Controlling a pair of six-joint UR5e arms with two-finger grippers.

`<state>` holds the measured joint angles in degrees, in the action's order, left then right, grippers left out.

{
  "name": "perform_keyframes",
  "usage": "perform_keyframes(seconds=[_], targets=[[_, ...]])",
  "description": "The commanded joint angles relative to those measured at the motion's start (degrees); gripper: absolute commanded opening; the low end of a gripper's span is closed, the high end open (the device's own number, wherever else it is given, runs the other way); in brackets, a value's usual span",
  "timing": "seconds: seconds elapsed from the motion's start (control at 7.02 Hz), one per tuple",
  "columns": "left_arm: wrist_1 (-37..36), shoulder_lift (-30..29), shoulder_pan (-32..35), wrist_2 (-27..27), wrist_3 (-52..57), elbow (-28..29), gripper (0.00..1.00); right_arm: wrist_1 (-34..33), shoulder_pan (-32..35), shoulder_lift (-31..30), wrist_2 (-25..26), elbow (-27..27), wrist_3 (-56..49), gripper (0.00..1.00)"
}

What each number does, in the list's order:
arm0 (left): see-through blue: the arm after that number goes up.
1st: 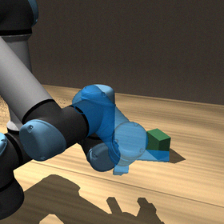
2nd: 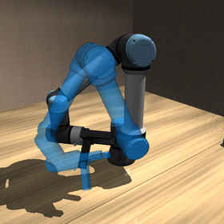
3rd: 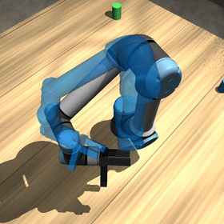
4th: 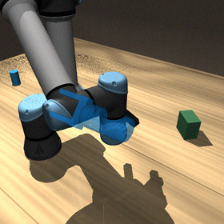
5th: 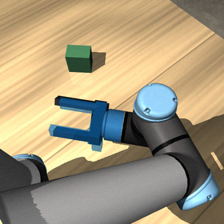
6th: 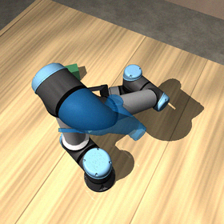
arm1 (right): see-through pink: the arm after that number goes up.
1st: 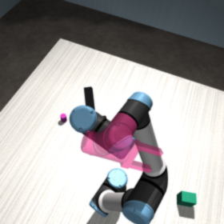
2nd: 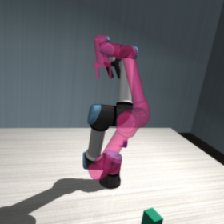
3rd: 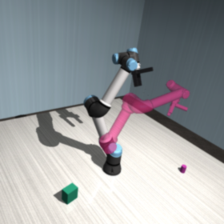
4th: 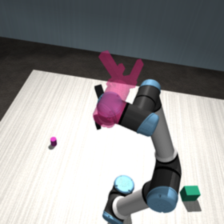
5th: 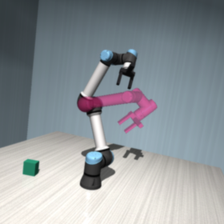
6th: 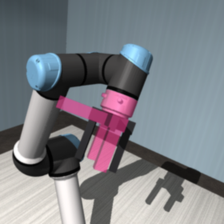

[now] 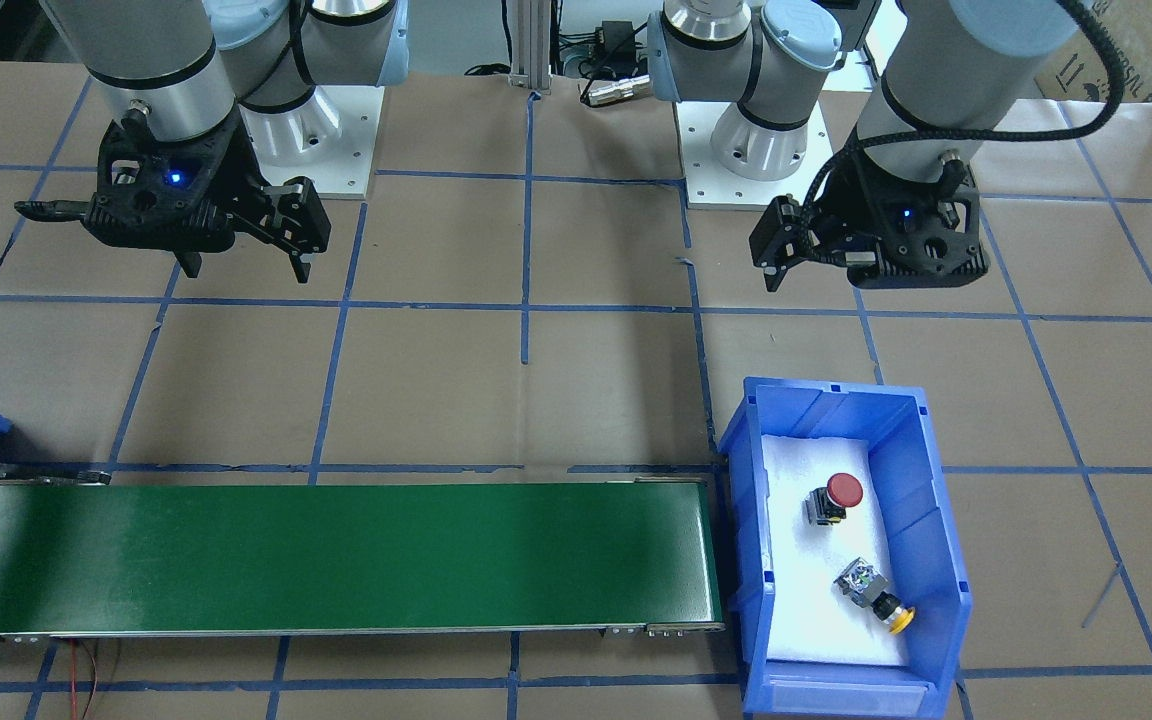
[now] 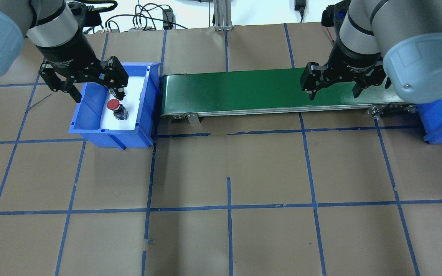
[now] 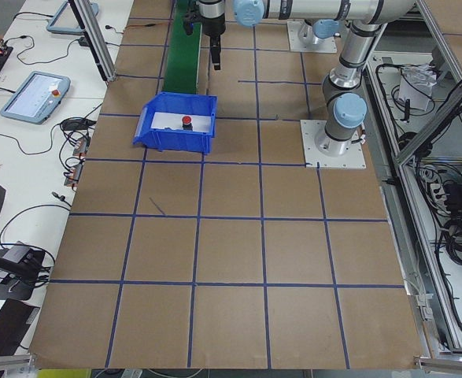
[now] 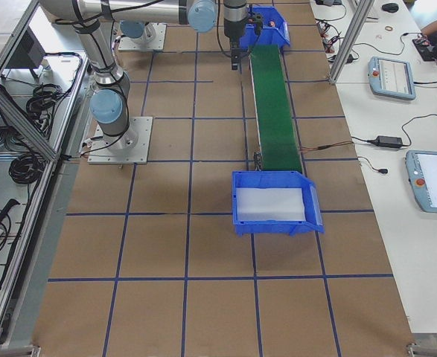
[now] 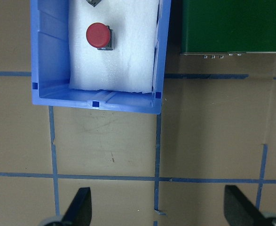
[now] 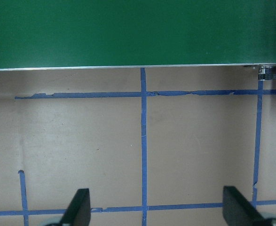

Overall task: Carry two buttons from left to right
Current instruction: 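Lower the left gripper into the blue bin toward the red button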

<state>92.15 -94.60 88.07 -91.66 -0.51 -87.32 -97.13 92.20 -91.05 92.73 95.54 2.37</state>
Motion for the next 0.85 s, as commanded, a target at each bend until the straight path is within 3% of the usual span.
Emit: perform_keyframes(seconds=[0.0,0.28,0.71], targets=[[-6.07,-6.09,-3.76,1.30,0.68,1.27,1.00,0.01,0.00,0.00,0.00,0.00,0.00,1.00],[-9.17,-11.19,-6.14,1.22,7.77,0.31,1.00,0.01,0.00,0.00,0.00,0.00,0.00,1.00],[-14.71,-16.92,-7.12,1.83,7.63,-1.00,1.00,0.09,0.00,0.00,-0.44,0.09,0.35,1.00]])
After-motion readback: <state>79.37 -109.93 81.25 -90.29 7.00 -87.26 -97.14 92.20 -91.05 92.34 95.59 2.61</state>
